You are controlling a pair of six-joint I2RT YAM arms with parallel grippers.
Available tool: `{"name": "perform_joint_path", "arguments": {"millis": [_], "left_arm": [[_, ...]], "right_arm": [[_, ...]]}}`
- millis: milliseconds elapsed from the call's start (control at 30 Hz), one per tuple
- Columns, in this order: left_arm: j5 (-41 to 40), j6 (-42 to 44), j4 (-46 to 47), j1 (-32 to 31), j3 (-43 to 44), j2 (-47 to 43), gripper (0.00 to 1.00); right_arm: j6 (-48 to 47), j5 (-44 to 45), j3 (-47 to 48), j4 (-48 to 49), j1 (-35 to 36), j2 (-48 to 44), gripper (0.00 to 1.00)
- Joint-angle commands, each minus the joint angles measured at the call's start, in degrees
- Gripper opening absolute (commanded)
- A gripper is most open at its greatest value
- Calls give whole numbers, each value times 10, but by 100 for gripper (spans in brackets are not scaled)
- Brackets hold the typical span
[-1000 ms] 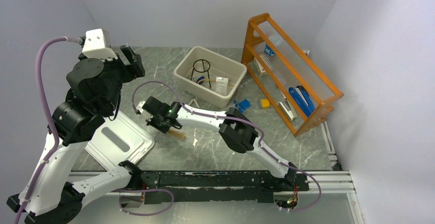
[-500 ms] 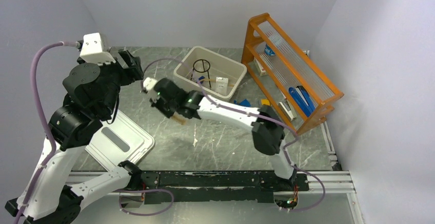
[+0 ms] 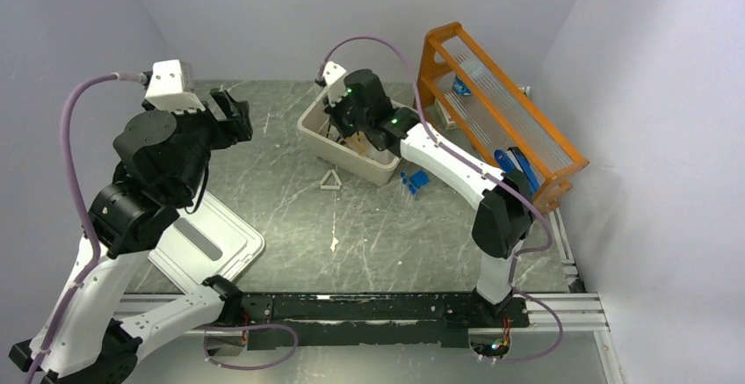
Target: Organize the chemistry lab equipment
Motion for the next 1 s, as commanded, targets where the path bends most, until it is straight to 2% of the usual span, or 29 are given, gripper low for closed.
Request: {"name": "perform_joint_path", "arguments": {"millis": [0, 267, 667, 767, 867, 967], "left_arm": [[22, -8, 10, 3, -9, 10, 83], [53, -31, 2, 3, -39, 33, 83], [99, -54, 15, 3, -122, 50, 90], [103, -58, 23, 3, -139, 50, 90], [107, -61, 30, 3, -154, 51, 90], [108, -67, 34, 3, -163, 55, 90]], "right_arm": [[-66, -60, -2, -25, -33, 11, 0], [-123, -154, 36, -93, -73, 84, 0], [-120, -133, 54, -105, -83, 142, 2], [-116, -125, 55, -107, -84, 144, 7], [-93, -104, 63, -108, -85, 141, 21], [-73, -102, 71, -113, -85, 132, 28]]}}
